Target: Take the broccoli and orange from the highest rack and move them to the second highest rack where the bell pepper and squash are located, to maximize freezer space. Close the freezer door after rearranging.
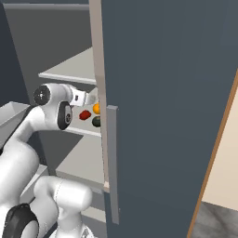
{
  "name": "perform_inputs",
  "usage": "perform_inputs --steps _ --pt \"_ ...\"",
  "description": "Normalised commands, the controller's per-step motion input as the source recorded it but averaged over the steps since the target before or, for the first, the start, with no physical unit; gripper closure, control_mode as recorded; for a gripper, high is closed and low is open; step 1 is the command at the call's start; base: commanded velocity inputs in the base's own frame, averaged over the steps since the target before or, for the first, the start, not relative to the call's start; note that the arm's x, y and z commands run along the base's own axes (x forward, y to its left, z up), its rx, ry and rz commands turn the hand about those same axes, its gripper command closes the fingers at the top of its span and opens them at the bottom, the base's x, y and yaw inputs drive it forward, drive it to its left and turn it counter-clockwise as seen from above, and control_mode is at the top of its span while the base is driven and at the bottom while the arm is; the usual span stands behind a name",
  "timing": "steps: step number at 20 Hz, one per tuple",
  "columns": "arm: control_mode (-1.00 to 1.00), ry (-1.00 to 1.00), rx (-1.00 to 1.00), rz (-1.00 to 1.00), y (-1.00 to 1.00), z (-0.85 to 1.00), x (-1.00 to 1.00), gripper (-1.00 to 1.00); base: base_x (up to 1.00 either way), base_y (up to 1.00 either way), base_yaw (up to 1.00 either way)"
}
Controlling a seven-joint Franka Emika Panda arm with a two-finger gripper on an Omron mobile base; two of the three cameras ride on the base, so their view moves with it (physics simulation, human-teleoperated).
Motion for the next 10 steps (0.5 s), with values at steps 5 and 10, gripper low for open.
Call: perform_inputs --steps 5,10 --pt "-1.00 0.03 0.00 0.00 0.00 0.88 -0.52 -1.00 0.00 0.00 0.00" --pt "-1.00 0.00 0.00 0.00 -0.02 0.71 -0.25 -1.00 0.00 0.00 0.00"
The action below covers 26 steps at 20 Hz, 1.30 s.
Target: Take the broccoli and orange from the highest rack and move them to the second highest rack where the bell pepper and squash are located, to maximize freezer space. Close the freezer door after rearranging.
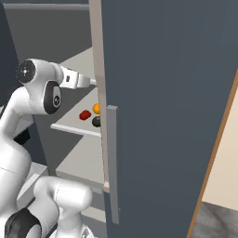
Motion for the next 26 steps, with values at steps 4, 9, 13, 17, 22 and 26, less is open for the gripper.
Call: perform_inputs --steps 4,9,13,17,22,26 --pt "-1.00 0.00 0.00 -0.01 -0.10 0.51 -0.03 -1.00 0.00 0.00 0.00" --pt "-1.00 0.01 -0.01 -0.01 -0.08 0.29 0.00 -1.00 0.00 0.00 0.00" --pt "-1.00 0.06 -0.07 0.00 -0.04 -0.01 0.09 -1.00 0.00 0.00 0.00" --pt "-1.00 0.16 0.00 0.00 -0.16 0.00 0.04 -1.00 0.00 0.00 0.00" --pt "-1.00 0.13 0.00 0.00 -0.17 0.00 0.01 -1.00 0.00 0.00 0.00" --pt "-1.00 0.00 0.00 0.00 -0.20 0.00 0.00 -1.00 0.00 0.00 0.00"
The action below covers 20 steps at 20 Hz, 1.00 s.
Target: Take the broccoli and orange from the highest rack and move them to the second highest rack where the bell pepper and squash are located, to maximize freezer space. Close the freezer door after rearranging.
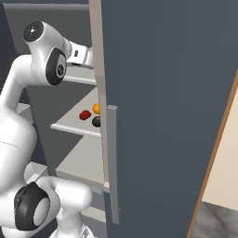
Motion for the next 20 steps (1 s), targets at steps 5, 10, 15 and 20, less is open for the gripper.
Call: perform_inputs --steps 5,10,15,20 --pt "-1.00 0.00 0.00 0.00 -0.21 -0.08 0.00 -1.00 0.00 0.00 0.00" --pt "-1.00 0.00 -0.01 0.00 -0.13 -0.22 0.10 -1.00 0.00 0.00 0.00" --pt "-1.00 0.00 0.00 0.00 -0.06 -0.20 0.26 -1.00 0.00 0.00 0.00" --pt "-1.00 0.00 0.00 0.00 -0.05 -0.05 0.31 -1.00 0.00 0.00 0.00"
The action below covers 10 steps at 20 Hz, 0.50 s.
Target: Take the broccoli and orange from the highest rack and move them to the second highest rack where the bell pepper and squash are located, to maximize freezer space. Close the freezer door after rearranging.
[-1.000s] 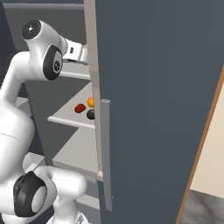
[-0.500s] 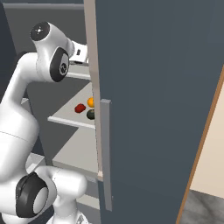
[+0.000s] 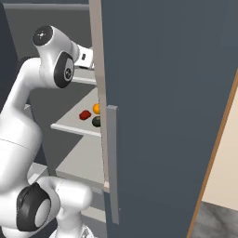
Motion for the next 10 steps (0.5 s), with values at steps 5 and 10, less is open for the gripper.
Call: perform_inputs --steps 5,10 --pt "-1.00 0.05 -0.03 0.00 0.06 0.00 0.29 -1.00 0.00 0.00 0.00" --pt "-1.00 0.16 -0.05 0.00 0.09 0.00 0.37 -1.00 0.00 0.00 0.00"
